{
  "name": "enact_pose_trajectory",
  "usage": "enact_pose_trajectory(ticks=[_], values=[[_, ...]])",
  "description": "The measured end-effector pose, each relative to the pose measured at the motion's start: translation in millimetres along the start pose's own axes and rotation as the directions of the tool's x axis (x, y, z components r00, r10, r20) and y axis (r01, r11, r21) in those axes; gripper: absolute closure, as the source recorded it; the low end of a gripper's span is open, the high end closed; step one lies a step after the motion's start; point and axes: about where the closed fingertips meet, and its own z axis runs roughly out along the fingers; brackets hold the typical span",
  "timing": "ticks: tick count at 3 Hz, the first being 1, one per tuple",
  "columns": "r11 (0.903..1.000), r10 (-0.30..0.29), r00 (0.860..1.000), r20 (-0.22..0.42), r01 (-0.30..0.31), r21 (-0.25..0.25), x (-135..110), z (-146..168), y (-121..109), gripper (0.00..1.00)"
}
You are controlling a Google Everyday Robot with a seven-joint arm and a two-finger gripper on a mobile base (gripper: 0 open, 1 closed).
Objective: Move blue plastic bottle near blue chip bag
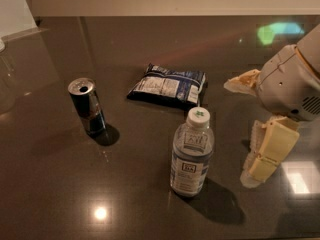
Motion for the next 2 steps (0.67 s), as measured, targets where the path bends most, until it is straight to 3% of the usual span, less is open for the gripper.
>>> enact_pose_trajectory(ticks=[1, 2], values=[[0.9977, 0.029, 0.996, 0.086, -0.023, -0.064, -19.0, 7.2, 19.3, 0.0], [0.9943, 0.074, 0.983, 0.17, -0.06, -0.089, -32.9, 10.1, 30.5, 0.0]])
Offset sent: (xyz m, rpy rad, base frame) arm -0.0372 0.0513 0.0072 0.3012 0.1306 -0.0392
